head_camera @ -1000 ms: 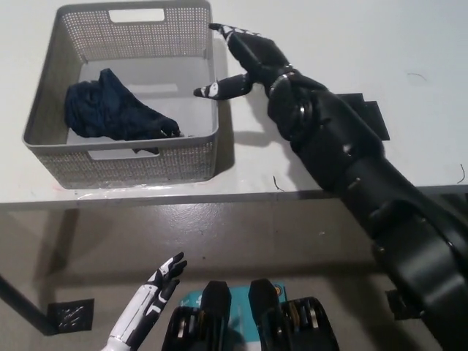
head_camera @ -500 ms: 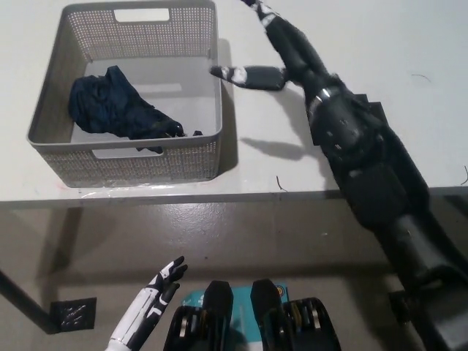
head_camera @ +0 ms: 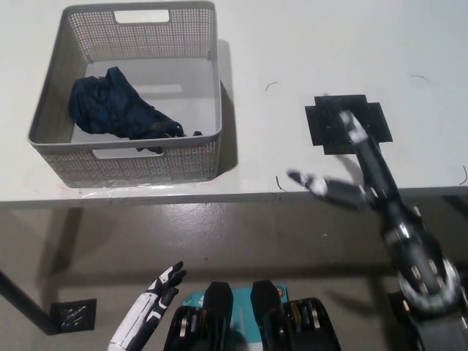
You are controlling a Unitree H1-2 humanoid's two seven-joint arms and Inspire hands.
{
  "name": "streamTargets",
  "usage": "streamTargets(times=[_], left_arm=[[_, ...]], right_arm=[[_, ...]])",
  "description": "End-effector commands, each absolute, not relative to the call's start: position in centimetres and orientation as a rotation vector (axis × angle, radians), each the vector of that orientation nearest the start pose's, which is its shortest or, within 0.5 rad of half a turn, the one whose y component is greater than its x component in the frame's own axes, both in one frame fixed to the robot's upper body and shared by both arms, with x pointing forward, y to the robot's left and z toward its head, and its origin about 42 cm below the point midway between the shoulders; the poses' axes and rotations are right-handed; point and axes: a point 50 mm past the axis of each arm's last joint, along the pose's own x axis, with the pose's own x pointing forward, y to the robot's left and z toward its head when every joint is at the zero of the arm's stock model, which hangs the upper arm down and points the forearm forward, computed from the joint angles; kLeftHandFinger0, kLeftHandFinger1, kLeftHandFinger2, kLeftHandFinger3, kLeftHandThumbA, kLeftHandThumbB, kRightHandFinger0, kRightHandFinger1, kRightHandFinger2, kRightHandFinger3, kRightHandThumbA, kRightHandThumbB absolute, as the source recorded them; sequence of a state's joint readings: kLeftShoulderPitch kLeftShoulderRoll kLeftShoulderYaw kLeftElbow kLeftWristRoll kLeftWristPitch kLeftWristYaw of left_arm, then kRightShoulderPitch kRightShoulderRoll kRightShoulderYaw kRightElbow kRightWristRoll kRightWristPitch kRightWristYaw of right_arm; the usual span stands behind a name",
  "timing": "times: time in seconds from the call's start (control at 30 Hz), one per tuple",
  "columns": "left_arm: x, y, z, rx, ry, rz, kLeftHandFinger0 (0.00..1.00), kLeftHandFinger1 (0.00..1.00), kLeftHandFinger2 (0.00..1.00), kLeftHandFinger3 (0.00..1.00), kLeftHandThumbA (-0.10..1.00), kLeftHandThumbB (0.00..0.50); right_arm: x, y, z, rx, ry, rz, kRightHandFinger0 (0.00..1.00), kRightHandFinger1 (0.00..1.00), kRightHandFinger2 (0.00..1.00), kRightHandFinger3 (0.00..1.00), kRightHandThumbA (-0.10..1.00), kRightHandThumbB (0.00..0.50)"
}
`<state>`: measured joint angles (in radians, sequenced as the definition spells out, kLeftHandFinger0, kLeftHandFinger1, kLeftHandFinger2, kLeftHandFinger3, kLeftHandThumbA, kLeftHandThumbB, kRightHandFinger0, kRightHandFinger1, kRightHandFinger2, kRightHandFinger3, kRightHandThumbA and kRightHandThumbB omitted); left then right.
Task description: Use the right hand to pick up a umbrella on the right side and place it into a container on the lft side
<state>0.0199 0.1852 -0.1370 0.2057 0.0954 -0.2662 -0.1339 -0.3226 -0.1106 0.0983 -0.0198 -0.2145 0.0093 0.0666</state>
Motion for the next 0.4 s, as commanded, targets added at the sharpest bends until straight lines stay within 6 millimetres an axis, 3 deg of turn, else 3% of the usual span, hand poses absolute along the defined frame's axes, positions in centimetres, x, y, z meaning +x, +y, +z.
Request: streamTargets(times=[0.0,0.23,0.33,0.37], left_arm=[[26.7,24.8,5.6,0.287,-0.086,-0.251,1.00,1.00,1.00,1.00,1.00,0.249],[26.6,24.9,5.4,0.273,-0.073,-0.235,1.00,1.00,1.00,1.00,1.00,0.258],[26.8,25.0,5.4,0.269,-0.079,-0.224,1.00,1.00,1.00,1.00,1.00,0.251],[26.8,25.0,5.4,0.269,-0.079,-0.224,1.00,1.00,1.00,1.00,1.00,0.251]], right_arm=[[29.4,-21.7,20.8,0.005,-0.488,0.252,1.00,1.00,1.00,1.00,1.00,0.266],[27.4,-21.8,15.5,0.004,-0.356,0.252,1.00,1.00,1.00,1.00,1.00,0.196],[26.7,-22.0,12.9,0.027,-0.290,0.252,1.00,1.00,1.00,1.00,1.00,0.230],[26.7,-22.0,12.9,0.027,-0.290,0.252,1.00,1.00,1.00,1.00,1.00,0.230]])
